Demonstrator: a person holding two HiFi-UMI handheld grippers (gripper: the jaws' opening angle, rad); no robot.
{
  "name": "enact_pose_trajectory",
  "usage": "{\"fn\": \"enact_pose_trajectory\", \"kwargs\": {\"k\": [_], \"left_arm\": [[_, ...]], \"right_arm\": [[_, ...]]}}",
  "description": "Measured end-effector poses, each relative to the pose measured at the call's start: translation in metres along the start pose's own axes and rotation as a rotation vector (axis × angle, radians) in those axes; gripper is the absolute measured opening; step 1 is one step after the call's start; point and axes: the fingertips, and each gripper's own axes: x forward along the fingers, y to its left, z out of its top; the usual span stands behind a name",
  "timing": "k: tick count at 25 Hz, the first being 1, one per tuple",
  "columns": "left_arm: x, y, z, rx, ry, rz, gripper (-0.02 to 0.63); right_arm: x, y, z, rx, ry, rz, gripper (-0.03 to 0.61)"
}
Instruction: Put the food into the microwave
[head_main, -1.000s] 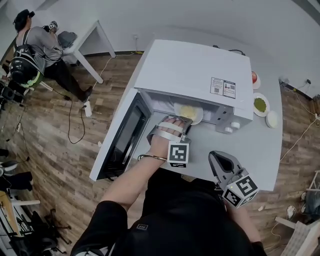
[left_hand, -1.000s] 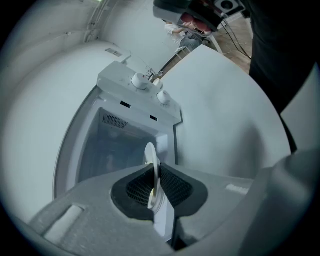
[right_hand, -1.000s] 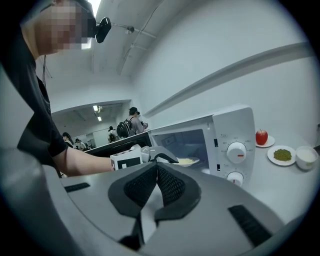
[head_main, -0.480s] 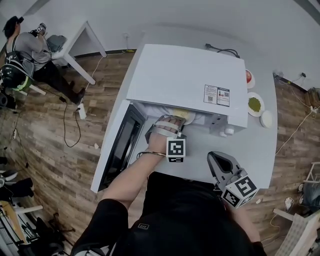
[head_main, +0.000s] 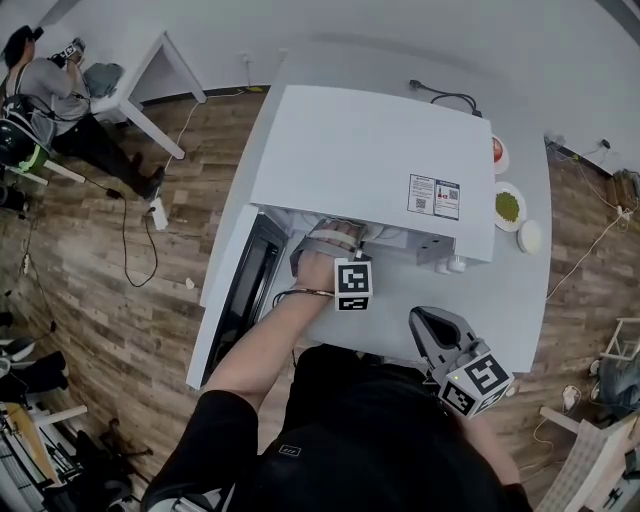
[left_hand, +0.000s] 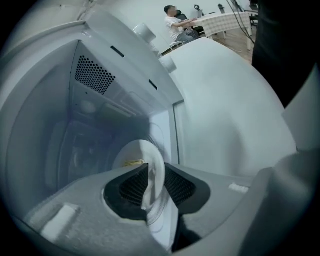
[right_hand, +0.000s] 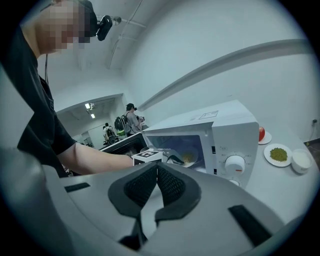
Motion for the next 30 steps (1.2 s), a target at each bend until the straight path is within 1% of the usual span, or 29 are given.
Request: {"fn": "enact_pose_trajectory", "kwargs": {"k": [2,6,9,10,12,14,17,21,24,27,30], "left_arm": [[-0.004,-0.002,-0.003,-0.024,0.007,-0.019,0.139],[-0.017,0.001,-0.001,-0.052,-0.013,-0.026,0.144],[-0.027,0.001,0.005,-0.050,-0.037,-0.024,0.144],[-0.028,0.000,0.007,-0.040,-0.042,-0.021,0.136],[-0.027,-0.002,0.009,-0.014,-0.042,-0.027,0.052],[-0.021,-0.004,0.006,0.000,-0.032,-0.044,0.025],[-0.015,0.000,0.001,-0.007,-0.025,-0.051,0.014],[-0.021,0.004,0.007,-0.030,-0.058,-0.066,0.014],[-0.025,-0.006,0.011,-0.006,-0.073,-0.091,0.014],[-0.020,-0.012,0.011,0.015,-0.073,-0.107,0.015],[-0.016,-0.009,0.011,0.023,-0.080,-0.095,0.014]], "right_arm": [[0.003,0.005,0.000,0.002,0.010,0.014,0.015],[0.005,0.008,0.002,0.004,0.016,0.019,0.015],[0.003,0.007,0.003,0.012,0.010,0.004,0.015],[0.002,0.007,0.004,0.015,0.008,-0.004,0.015],[0.000,0.006,0.004,0.019,0.008,-0.023,0.015],[-0.003,0.005,0.003,0.025,0.008,-0.040,0.015],[-0.006,0.006,0.002,0.031,0.004,-0.062,0.015],[-0.011,0.002,0.001,0.039,-0.004,-0.092,0.015],[-0.011,0.000,0.001,0.051,-0.006,-0.117,0.015],[-0.007,0.003,0.003,0.046,-0.008,-0.116,0.015],[-0.002,0.008,0.003,0.041,-0.010,-0.109,0.015]]}}
